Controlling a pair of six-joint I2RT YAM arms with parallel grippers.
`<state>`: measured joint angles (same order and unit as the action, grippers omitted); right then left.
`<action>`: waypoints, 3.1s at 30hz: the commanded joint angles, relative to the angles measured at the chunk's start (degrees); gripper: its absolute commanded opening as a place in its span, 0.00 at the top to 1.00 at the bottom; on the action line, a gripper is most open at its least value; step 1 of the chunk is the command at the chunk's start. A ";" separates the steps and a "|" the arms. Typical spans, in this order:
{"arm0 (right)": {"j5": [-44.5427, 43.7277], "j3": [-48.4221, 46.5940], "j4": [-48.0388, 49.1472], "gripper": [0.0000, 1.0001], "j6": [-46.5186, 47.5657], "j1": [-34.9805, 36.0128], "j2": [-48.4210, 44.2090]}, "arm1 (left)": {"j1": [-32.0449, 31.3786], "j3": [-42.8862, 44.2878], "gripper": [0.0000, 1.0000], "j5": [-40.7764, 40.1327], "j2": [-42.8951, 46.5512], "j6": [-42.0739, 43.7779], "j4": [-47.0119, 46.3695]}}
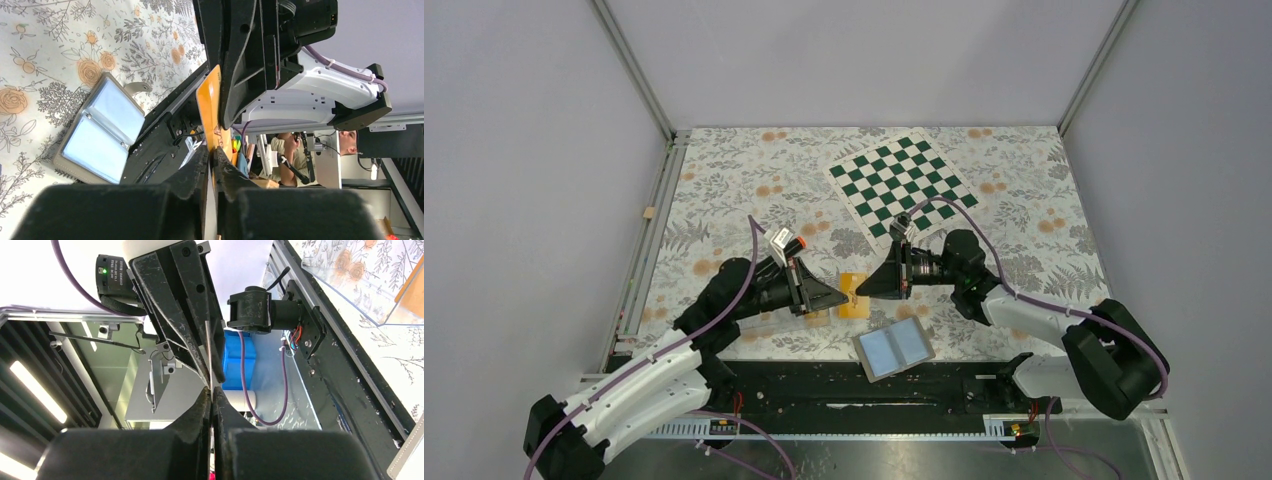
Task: Put the credit cards into the card holder
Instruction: Insert the credit card into the card holder.
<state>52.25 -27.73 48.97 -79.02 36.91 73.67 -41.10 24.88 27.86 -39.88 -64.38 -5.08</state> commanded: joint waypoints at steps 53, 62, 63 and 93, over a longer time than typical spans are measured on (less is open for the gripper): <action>-18.72 4.96 -52.33 1.00 42.12 -7.20 -5.50 | -22.16 16.63 1.00 -22.27 -45.72 1.01 24.05; -19.10 5.58 -54.06 1.00 42.34 -7.18 -7.48 | -22.09 20.32 1.00 -25.78 -48.71 3.41 31.28; -19.19 5.57 -54.13 1.00 42.37 -7.14 -7.44 | -22.09 20.54 1.00 -25.83 -48.91 3.53 31.49; -18.48 5.98 -50.29 1.00 39.63 -7.11 -6.15 | -23.32 22.73 1.00 -25.66 -51.17 4.72 32.64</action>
<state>31.38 -22.28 -6.35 -37.74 29.93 66.06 -63.81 46.33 4.32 -89.47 -60.01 26.72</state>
